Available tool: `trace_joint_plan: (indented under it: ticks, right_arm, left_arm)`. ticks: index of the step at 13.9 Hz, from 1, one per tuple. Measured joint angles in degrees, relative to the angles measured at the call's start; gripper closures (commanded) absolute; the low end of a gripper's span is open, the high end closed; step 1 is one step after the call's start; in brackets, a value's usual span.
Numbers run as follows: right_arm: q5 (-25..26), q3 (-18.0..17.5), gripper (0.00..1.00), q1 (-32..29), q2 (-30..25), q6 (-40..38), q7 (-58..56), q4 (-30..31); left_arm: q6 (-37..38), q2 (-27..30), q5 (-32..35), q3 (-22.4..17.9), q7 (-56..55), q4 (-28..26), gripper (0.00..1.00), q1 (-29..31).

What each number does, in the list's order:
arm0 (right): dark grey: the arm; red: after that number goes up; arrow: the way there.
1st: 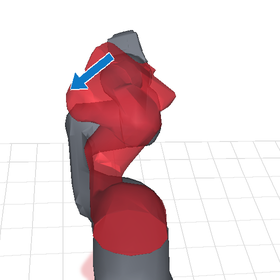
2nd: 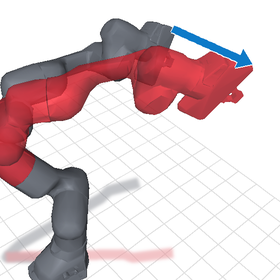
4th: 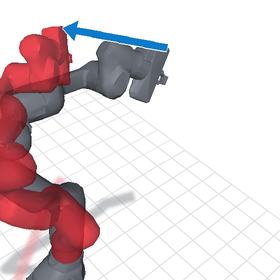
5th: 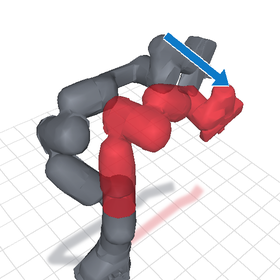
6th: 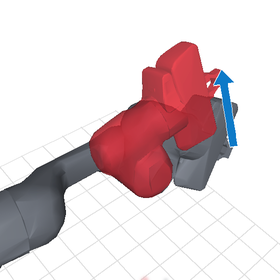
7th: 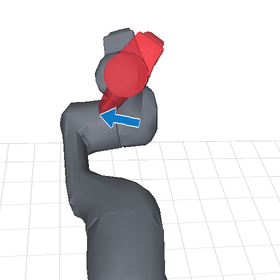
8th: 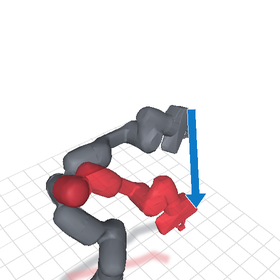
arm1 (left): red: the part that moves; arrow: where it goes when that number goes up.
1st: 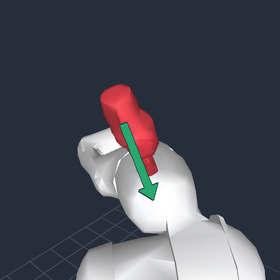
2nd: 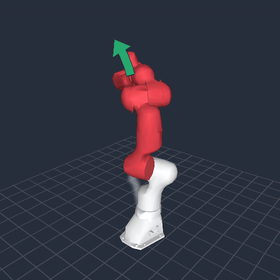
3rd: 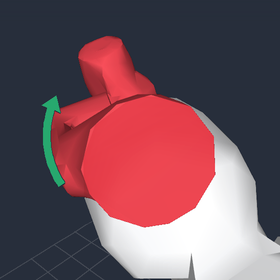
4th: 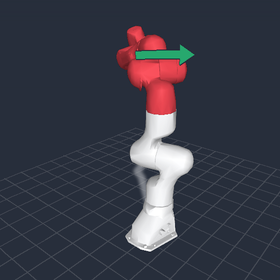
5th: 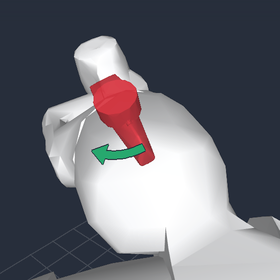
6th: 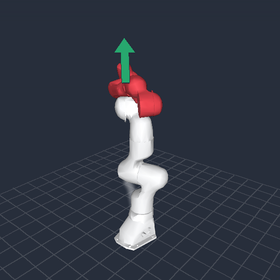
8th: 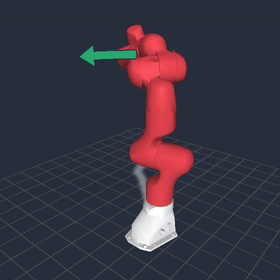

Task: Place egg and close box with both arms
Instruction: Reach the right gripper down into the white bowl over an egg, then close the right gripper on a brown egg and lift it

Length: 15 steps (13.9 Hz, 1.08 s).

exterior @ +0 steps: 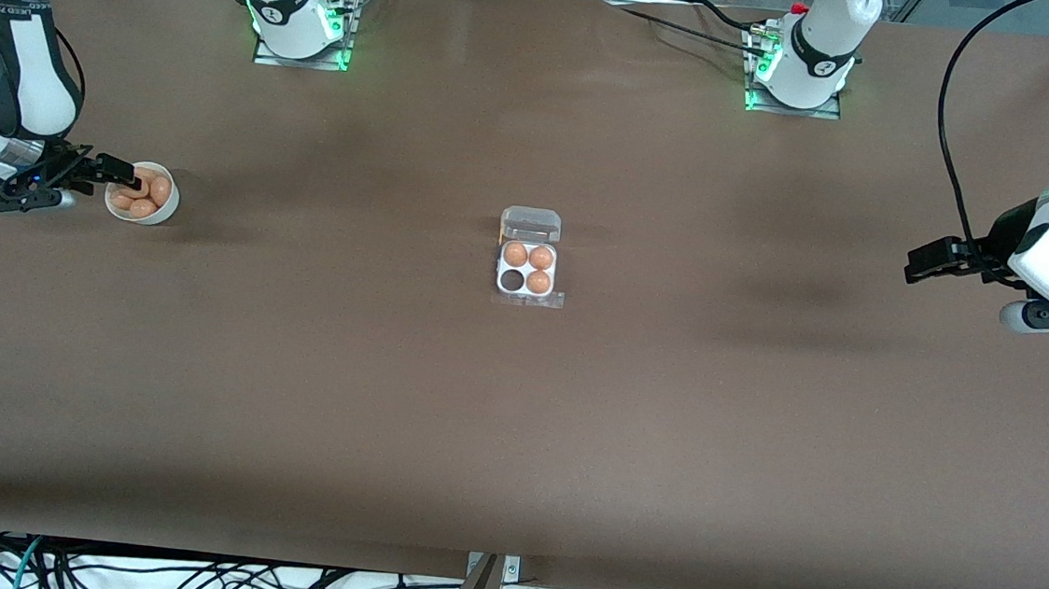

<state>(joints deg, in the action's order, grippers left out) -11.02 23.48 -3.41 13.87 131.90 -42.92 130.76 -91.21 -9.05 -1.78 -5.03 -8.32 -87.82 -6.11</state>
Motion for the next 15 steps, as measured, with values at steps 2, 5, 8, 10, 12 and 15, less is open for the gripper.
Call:
trace_joint_plan:
  ticks: [2, 5, 8, 10, 12, 15]
  right_arm:
    - [-1.7, 0.0, 0.02, 0.0, 0.2, -1.2, -0.1, 0.3]
    - [-2.4, 0.0, 0.28, 0.0, 0.3, -2.0, -0.1, 0.4]
    - [-2.4, 0.0, 0.47, 0.0, 0.4, -2.1, -0.1, 0.4]
    - [-2.4, 0.0, 0.56, 0.0, 0.5, -2.3, -0.1, 0.4]
    - [-2.4, 0.0, 0.61, 0.0, 0.5, -2.9, -0.1, 0.4]
    - [-2.4, 0.0, 0.66, 0.0, 0.5, -3.1, -0.1, 0.4]
  left_arm:
    - [0.0, -0.2, 0.0, 0.1, 0.0, 0.0, 0.00, 0.0]
    - [0.0, -0.3, 0.0, 0.1, 0.0, 0.0, 0.00, 0.0]
    - [0.0, -0.3, 0.0, 0.1, 0.0, 0.0, 0.00, 0.0]
    - [0.0, -0.3, 0.0, 0.1, 0.0, 0.0, 0.00, 0.0]
    - [0.0, -0.3, 0.0, 0.1, 0.0, 0.0, 0.00, 0.0]
    - [0.0, -0.3, 0.0, 0.1, 0.0, 0.0, 0.00, 0.0]
